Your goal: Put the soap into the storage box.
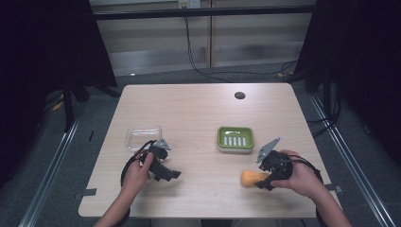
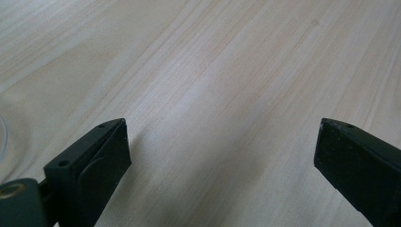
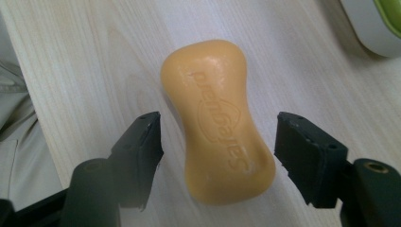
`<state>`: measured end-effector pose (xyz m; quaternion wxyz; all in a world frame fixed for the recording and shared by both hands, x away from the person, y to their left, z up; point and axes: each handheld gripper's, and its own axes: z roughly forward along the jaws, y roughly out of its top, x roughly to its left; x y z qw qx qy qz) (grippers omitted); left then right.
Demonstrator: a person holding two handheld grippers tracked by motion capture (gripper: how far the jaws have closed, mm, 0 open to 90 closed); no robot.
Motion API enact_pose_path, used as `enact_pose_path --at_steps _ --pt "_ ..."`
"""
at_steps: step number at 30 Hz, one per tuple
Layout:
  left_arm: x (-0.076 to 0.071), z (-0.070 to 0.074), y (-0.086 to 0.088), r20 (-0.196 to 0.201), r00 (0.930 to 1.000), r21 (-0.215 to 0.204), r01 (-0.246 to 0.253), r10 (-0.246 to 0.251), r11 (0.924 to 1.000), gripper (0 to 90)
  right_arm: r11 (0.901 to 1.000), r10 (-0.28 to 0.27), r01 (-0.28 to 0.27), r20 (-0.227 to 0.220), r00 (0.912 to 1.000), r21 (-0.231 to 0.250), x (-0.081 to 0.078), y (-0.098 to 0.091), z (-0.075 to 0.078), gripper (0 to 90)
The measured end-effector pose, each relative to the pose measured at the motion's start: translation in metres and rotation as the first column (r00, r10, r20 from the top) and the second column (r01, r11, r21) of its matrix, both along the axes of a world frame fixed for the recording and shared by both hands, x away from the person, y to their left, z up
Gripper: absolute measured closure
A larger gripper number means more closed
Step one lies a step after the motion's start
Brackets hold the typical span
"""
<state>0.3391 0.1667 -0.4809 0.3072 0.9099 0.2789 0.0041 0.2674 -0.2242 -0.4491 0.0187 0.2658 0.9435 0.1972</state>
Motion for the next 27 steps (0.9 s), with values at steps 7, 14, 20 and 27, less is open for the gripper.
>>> enact_pose_path --at_steps 7,14,20,27 --pt "0.000 0.001 0.000 0.003 1.0000 -0.002 0.001 -0.001 1.0000 4.2 0.9996 0.016 -0.016 -0.005 0.9999 -0.021 0.000 0.004 -0.004 35.0" --pt "0.000 0.000 0.000 0.004 1.0000 -0.003 0.001 -0.001 1.0000 4.2 0.9990 0.016 -0.017 -0.006 0.9998 -0.040 0.000 0.008 -0.005 35.8" --pt "0.001 0.001 0.001 0.007 0.9999 0.007 0.015 -0.015 0.9999 4.2 0.9969 0.042 -0.042 0.000 0.9991 -0.066 0.001 0.013 -0.010 37.2" --pt "0.000 0.001 0.000 0.005 0.9999 0.006 0.014 -0.014 0.9999 4.2 0.9931 0.068 -0.068 0.003 0.9977 -0.096 0.002 0.016 -0.012 39.5"
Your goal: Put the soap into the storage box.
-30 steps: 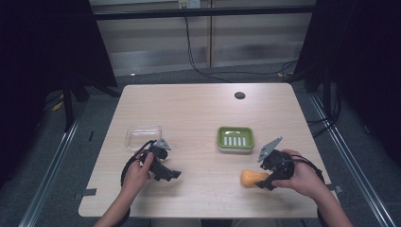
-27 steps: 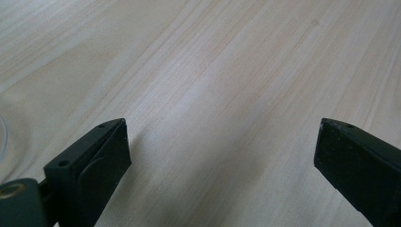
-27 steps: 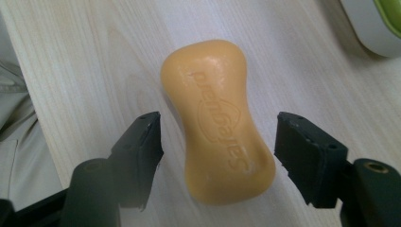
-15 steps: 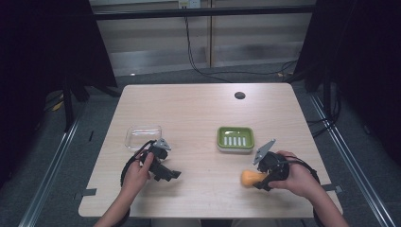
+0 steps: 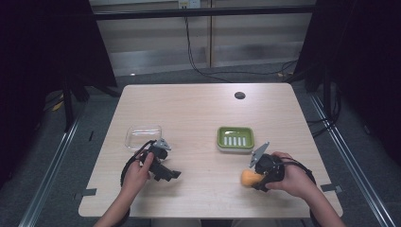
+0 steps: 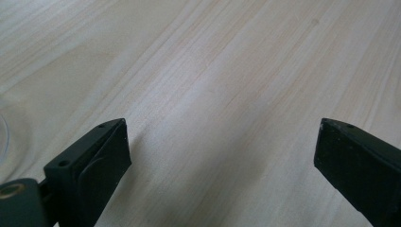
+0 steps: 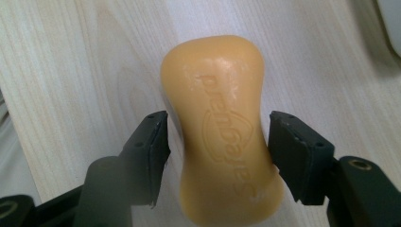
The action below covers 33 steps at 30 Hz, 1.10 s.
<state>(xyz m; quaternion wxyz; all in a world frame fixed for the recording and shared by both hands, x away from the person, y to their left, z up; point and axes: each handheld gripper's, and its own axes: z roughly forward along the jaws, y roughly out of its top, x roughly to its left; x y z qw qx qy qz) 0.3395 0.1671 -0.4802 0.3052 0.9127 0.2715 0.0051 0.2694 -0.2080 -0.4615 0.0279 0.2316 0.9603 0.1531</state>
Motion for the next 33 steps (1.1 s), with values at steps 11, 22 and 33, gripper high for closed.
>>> enact_pose_path --at_steps 11,22,33 --pt "0.0001 0.0005 0.0005 0.000 1.0000 0.007 0.003 -0.003 1.0000 4.2 0.9996 -0.002 0.002 -0.012 0.9999 -0.028 0.0002 0.0047 -0.0049 43.6" --pt "0.0024 0.0017 0.0026 0.009 0.9991 0.035 0.042 -0.042 0.9985 4.2 0.9989 0.004 -0.006 -0.032 0.9995 -0.047 0.0004 0.0082 -0.0070 47.4" --pt "0.0019 0.0014 0.0018 0.004 0.9994 0.036 0.034 -0.034 0.9988 4.2 0.9987 0.001 -0.003 -0.042 0.9991 -0.051 0.0022 0.0095 -0.0078 48.3"
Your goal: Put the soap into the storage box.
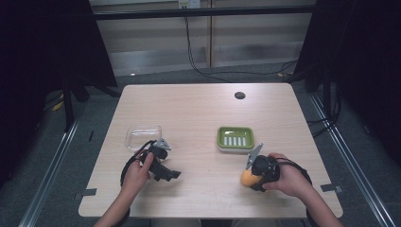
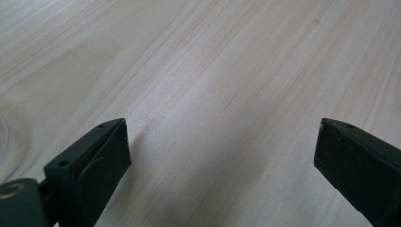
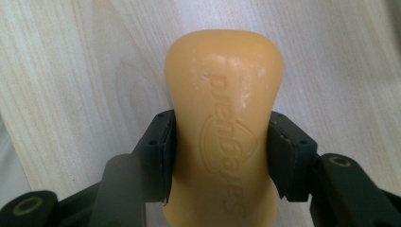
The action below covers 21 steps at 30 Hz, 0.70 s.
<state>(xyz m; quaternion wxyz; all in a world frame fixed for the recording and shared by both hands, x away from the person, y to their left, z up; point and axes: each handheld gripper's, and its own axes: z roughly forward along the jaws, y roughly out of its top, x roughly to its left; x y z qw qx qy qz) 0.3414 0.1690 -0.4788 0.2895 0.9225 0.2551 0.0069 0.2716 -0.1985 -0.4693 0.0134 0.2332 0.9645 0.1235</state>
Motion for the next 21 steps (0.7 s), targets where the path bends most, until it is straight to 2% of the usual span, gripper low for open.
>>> enact_pose_path --at_steps 1,3,6,7,15,17,18,21 --pt "-0.0018 -0.0011 -0.0017 -0.005 0.9995 -0.023 -0.031 0.031 0.9993 4.2 1.0000 -0.002 0.002 0.001 1.0000 -0.003 0.0001 0.0005 0.0000 48.5" --pt "-0.0025 -0.0018 -0.0023 -0.008 0.9991 -0.039 -0.041 0.041 0.9984 4.2 0.9999 0.001 -0.001 0.001 1.0000 -0.011 0.0005 0.0012 0.0003 48.7" --pt "-0.0020 -0.0008 -0.0008 -0.004 0.9995 -0.025 -0.031 0.031 0.9992 4.2 0.9999 -0.004 0.004 -0.005 1.0000 -0.016 0.0008 0.0021 0.0004 49.2" --pt "-0.0003 0.0006 0.0012 0.002 1.0000 0.004 0.004 -0.004 1.0000 4.2 0.9999 -0.002 0.002 -0.004 1.0000 -0.017 0.0009 0.0027 0.0003 49.3" --pt "-0.0004 -0.0005 0.0015 0.001 1.0000 0.001 -0.003 0.003 1.0000 4.2 0.9992 0.011 -0.012 -0.027 0.9996 -0.038 0.0024 0.0056 0.0014 49.7" --pt "-0.0005 -0.0003 0.0015 -0.001 1.0000 0.002 -0.004 0.004 1.0000 4.2 0.9990 -0.010 0.008 -0.053 0.9985 -0.044 0.0026 0.0063 0.0022 49.9" --pt "-0.0003 0.0000 0.0016 0.000 1.0000 0.001 -0.003 0.003 1.0000 4.2 0.9992 0.002 -0.004 -0.051 0.9987 -0.040 0.0046 0.0058 0.0018 49.9" --pt "-0.0005 -0.0003 0.0018 -0.003 0.9999 -0.005 -0.016 0.016 0.9999 4.2 0.9989 -0.006 0.003 -0.073 0.9973 -0.047 0.0056 0.0058 0.0041 50.0"
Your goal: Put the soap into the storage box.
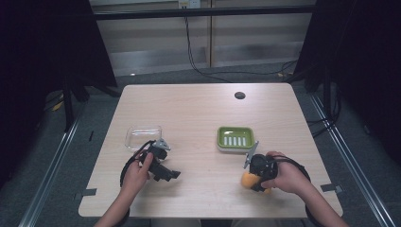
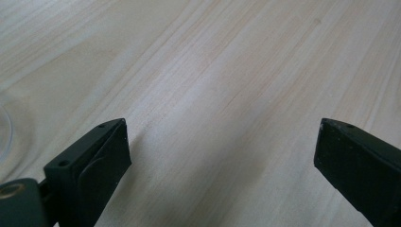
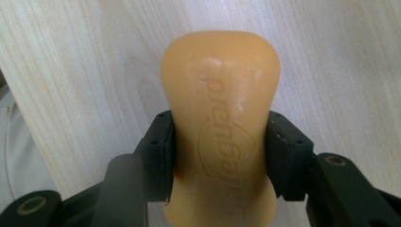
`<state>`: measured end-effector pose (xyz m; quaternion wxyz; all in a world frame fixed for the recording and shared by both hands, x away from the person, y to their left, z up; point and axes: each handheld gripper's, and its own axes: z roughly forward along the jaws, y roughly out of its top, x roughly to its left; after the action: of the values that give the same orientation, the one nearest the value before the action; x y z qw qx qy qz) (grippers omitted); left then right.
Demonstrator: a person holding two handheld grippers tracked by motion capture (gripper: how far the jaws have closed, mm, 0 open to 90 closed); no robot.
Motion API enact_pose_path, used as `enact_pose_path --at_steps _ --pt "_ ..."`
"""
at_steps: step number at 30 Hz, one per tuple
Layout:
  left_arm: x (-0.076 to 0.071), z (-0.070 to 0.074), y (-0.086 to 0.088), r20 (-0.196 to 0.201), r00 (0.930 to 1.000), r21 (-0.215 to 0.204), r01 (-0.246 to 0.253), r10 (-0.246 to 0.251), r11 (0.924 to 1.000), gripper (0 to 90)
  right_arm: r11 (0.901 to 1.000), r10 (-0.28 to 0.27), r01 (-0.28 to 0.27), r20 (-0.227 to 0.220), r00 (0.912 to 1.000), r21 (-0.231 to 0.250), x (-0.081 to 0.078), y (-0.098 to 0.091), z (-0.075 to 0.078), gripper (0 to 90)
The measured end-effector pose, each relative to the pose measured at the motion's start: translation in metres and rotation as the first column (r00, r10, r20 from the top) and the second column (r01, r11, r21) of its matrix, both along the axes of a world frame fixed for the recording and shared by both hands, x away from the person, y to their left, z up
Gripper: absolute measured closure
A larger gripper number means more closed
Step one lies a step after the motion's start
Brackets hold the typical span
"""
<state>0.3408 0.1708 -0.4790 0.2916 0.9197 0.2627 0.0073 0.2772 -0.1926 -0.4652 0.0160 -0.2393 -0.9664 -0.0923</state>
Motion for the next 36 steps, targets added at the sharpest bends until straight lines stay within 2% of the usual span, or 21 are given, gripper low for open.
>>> enact_pose_path --at_steps 4,6,10,18,20,23,25,26,28,29,34,36 --pt "0.000 0.000 0.000 0.001 1.0000 0.007 0.006 -0.006 1.0000 4.2 0.9997 -0.021 0.021 -0.013 0.9997 -0.008 0.001 0.000 0.005 50.0" --pt "0.000 0.000 0.000 0.002 1.0000 0.004 0.004 -0.004 1.0000 4.2 1.0000 -0.005 0.005 -0.011 0.9999 -0.007 0.003 -0.001 0.007 50.1" --pt "0.000 0.000 0.000 0.001 1.0000 0.008 0.005 -0.005 1.0000 4.2 0.9998 -0.019 0.019 -0.011 0.9998 -0.007 0.004 0.000 0.008 50.1" --pt "0.000 0.000 0.000 0.001 1.0000 0.004 0.003 -0.003 1.0000 4.2 1.0000 -0.003 0.003 -0.011 0.9999 0.007 0.010 0.002 0.017 50.1" --pt "0.001 0.000 0.000 0.001 1.0000 0.001 0.005 -0.005 1.0000 4.2 0.9996 -0.023 0.023 -0.006 0.9997 0.018 0.011 0.002 0.018 50.1" --pt "0.001 0.000 0.000 -0.001 1.0000 0.002 0.005 -0.005 1.0000 4.2 0.9997 -0.014 0.014 0.000 0.9999 0.020 0.013 0.003 0.019 50.1" --pt "0.001 0.000 0.000 0.000 1.0000 0.003 0.005 -0.005 1.0000 4.2 0.9988 -0.038 0.038 -0.012 0.9992 0.032 0.014 0.003 0.020 50.1" --pt "0.001 0.000 0.000 0.000 1.0000 0.003 0.005 -0.005 1.0000 4.2 0.9990 -0.026 0.027 -0.014 0.9996 0.035 0.016 0.002 0.020 50.1" --pt "0.001 0.000 0.001 0.000 0.9999 0.004 0.010 -0.010 0.9999 4.2 0.9985 -0.046 0.046 -0.016 0.9988 0.029 0.016 0.003 0.021 50.1" --pt "0.001 0.000 0.001 -0.001 1.0000 0.005 0.009 -0.009 0.9999 4.2 0.9991 -0.033 0.033 -0.010 0.9994 0.028 0.018 0.002 0.021 50.1" --pt "0.001 0.000 0.001 -0.001 1.0000 0.003 0.010 -0.010 0.9999 4.2 0.9986 -0.038 0.038 -0.008 0.9992 0.037 0.022 0.002 0.025 50.1" --pt "0.001 -0.001 0.001 -0.001 1.0000 0.003 0.009 -0.009 1.0000 4.2 0.9975 -0.059 0.060 -0.016 0.9981 0.039 0.022 0.002 0.026 50.1"
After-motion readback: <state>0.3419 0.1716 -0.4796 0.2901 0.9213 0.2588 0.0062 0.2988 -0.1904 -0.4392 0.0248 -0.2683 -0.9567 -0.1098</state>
